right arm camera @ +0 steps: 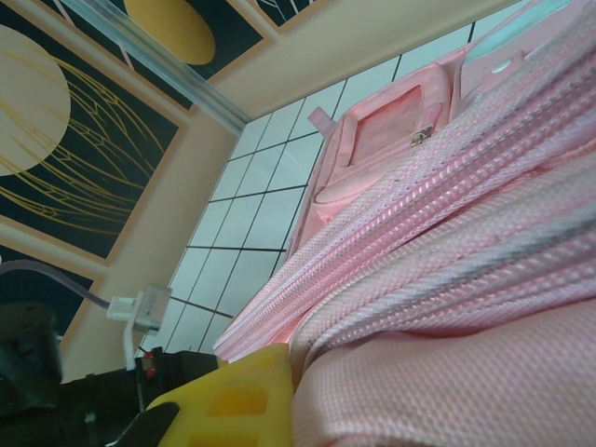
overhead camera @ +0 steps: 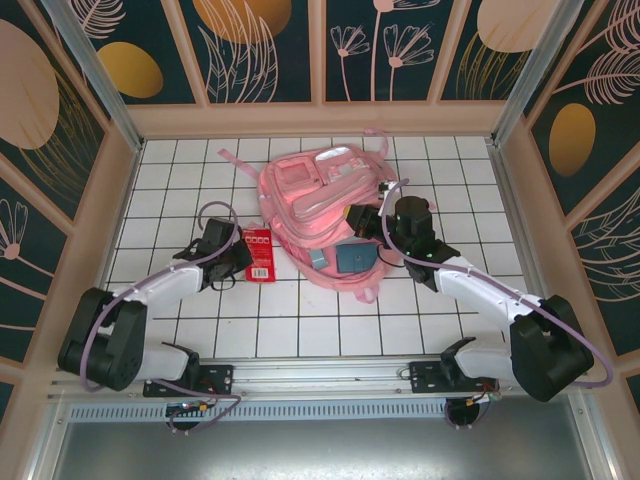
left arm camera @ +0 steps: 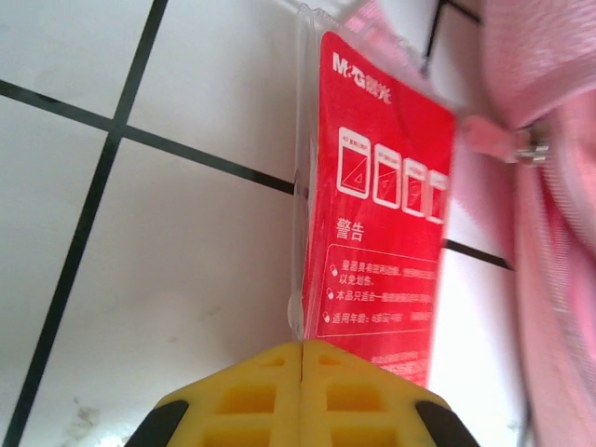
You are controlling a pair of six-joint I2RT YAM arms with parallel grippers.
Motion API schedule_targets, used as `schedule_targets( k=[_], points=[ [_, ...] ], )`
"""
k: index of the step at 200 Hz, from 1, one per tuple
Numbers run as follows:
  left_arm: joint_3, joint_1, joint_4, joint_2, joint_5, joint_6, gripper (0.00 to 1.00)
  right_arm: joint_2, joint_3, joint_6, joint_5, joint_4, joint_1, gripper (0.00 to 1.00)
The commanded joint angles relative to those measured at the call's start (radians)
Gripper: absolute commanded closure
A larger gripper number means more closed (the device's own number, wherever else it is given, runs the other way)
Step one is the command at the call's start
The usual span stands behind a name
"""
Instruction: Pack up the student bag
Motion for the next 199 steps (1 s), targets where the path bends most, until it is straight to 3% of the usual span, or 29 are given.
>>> schedule_targets(
  k=[1,68,122,199],
  points=[
    [-0.023,-0.005,-0.026,-0.092,0.074,-0.044,1.00,0.000,0.010,-0.011,-0.014,0.084,0.012,1.00],
    [-0.056,-0.005,-0.063,-0.376,0.245,-0.131,1.00,0.015,0.075,-0.022,0.001,0.060,0.016,1.00],
    [-0.069,-0.023,-0.025,-0.473,0.410,-0.197,1.00,0.057,0.174,-0.032,0.033,0.034,0.017,1.00],
    [-0.061,-0.246,0.045,-0.456,0.347,-0.270,1.00,0.196,0.352,-0.022,0.106,-0.009,0.012,1.00]
  ],
)
